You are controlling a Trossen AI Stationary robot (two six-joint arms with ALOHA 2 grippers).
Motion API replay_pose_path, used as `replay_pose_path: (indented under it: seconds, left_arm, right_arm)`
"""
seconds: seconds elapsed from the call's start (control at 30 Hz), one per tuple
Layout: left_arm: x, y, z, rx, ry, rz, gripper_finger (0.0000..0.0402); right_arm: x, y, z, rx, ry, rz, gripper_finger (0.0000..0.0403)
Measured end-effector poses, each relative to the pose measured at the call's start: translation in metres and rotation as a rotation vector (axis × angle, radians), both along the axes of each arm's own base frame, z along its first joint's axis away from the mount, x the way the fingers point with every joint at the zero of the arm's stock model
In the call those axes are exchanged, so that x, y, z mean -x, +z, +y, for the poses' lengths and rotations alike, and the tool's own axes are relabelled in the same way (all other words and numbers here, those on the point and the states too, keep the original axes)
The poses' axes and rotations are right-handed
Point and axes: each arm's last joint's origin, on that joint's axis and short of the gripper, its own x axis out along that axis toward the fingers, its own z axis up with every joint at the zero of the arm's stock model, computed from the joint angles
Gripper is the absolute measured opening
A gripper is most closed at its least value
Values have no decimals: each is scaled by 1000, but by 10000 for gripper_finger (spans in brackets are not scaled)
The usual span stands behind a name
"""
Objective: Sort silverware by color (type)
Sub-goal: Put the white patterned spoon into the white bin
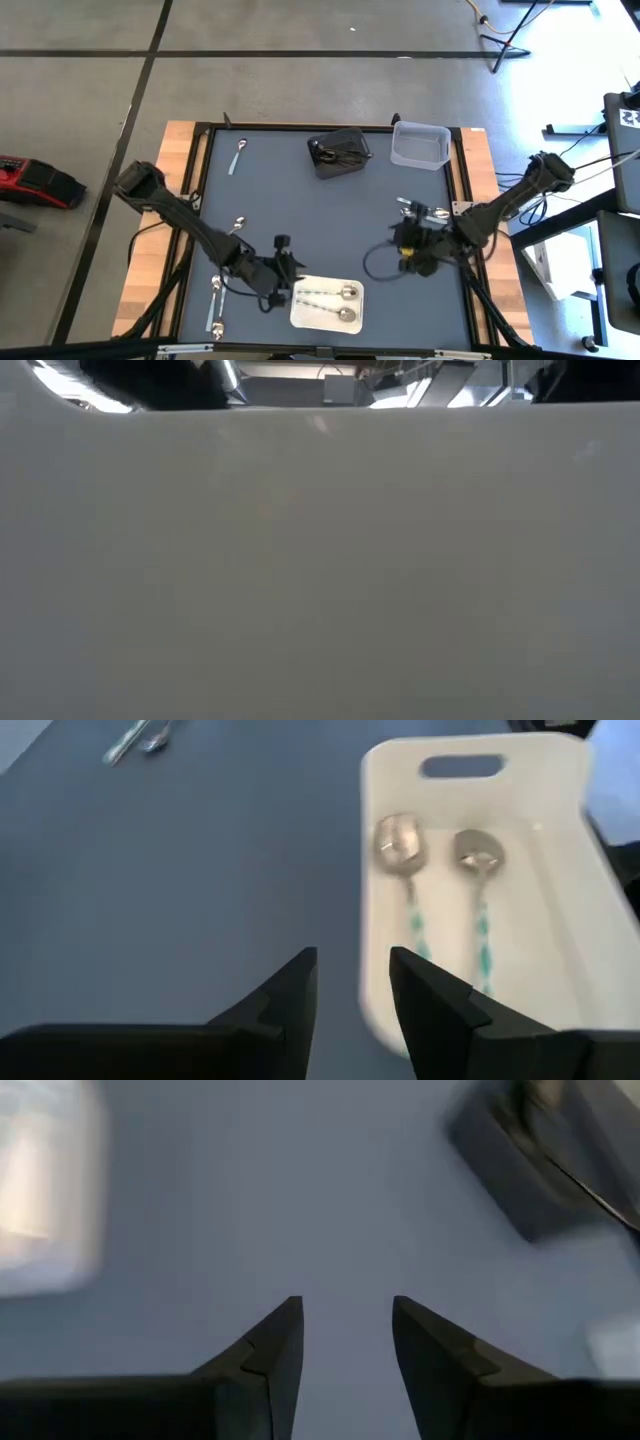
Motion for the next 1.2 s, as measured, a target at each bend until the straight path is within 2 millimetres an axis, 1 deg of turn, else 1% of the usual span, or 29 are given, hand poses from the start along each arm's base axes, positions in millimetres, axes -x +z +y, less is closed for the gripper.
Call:
replay_pose_path:
  seconds: [0.13,0.23,0.4,0.6,0.73,0.83,0.9,0.97,1.03,1.2]
  left_arm:
    - [11,-3,14,56,42,-41,123]
    - [16,-2,18,77,57,-53,123]
    - [16,-1,17,85,54,-63,123]
    - [16,-1,17,83,54,-61,123]
    - [16,-1,17,81,53,-61,123]
    - [16,-1,17,81,53,-60,123]
    - [16,-1,17,80,53,-60,123]
    - [16,-1,17,80,53,-60,123]
    - [16,-1,17,80,53,-59,123]
    - [16,-1,17,80,53,-59,123]
  right_arm:
    - [1,-4,-36,21,-171,147,144]
    - [0,-11,-60,2,-271,238,144]
    - [1,-29,-93,-34,-315,374,144]
    - [13,-55,-128,-135,-427,499,151]
    - [18,-67,-144,-191,-458,523,183]
    - [22,-72,-155,-195,-489,552,212]
    - [23,-74,-162,-199,-497,562,224]
    - [22,-77,-167,-210,-502,563,227]
    - [22,-83,-170,-231,-471,575,226]
    - [20,-96,-176,-314,-431,583,205]
